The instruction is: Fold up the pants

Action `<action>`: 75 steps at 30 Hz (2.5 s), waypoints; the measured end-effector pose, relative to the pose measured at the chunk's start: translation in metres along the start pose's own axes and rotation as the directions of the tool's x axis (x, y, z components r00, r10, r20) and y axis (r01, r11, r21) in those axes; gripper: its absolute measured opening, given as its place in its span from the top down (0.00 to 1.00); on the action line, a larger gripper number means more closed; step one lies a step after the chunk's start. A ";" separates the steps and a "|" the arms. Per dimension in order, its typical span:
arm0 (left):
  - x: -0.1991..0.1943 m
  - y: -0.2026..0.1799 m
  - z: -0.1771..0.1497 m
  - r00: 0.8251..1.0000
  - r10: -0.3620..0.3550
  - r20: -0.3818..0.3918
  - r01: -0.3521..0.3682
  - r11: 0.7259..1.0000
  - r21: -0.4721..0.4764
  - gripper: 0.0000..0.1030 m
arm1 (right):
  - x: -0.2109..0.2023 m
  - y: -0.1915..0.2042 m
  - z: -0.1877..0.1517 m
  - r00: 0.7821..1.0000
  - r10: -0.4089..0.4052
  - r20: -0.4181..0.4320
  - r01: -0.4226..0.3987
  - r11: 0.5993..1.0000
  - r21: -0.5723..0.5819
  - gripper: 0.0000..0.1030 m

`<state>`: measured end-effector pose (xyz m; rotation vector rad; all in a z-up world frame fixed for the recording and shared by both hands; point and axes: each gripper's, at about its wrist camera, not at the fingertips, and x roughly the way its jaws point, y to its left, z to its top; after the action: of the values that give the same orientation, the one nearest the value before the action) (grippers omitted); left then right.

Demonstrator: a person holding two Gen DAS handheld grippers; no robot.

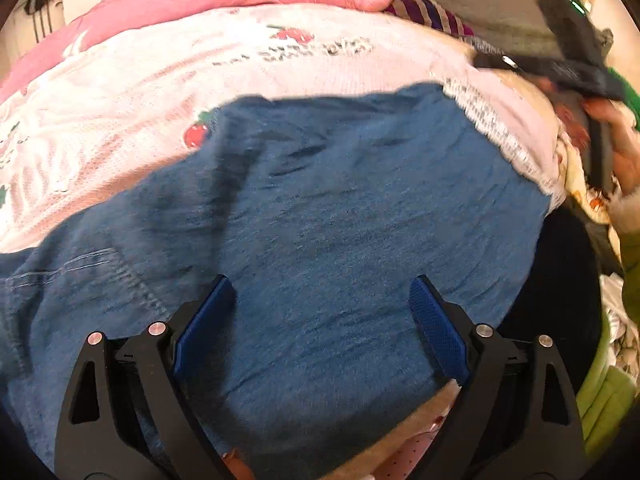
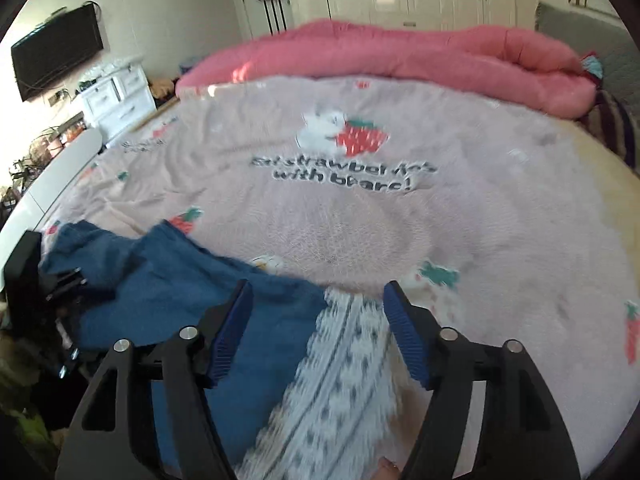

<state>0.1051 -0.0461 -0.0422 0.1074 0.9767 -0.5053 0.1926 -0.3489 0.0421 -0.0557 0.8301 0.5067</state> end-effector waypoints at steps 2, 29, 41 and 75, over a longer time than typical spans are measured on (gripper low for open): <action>-0.017 0.005 -0.002 0.999 0.009 0.035 -0.008 1.000 -0.018 0.18 | -0.022 0.011 -0.016 1.000 -0.002 0.009 0.002 1.000 -0.022 0.33; -0.081 0.099 -0.054 0.941 0.339 0.015 -0.325 0.914 -0.243 0.13 | 0.006 0.051 -0.115 0.937 -0.019 -0.349 0.009 1.000 -0.029 0.82; -0.075 0.104 -0.061 0.940 0.340 0.015 -0.328 0.917 -0.227 0.13 | 0.009 0.056 -0.117 0.939 -0.019 -0.342 0.005 0.999 -0.040 0.79; 0.001 -0.161 0.018 0.990 -0.111 0.089 0.082 0.955 0.286 0.09 | 0.004 -0.042 -0.023 0.984 0.108 -0.142 -0.083 0.982 0.170 0.20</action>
<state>0.0459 -0.1932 -0.0114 0.2876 0.8054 -0.7325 0.1980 -0.3899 0.0176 0.0985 1.0238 0.5274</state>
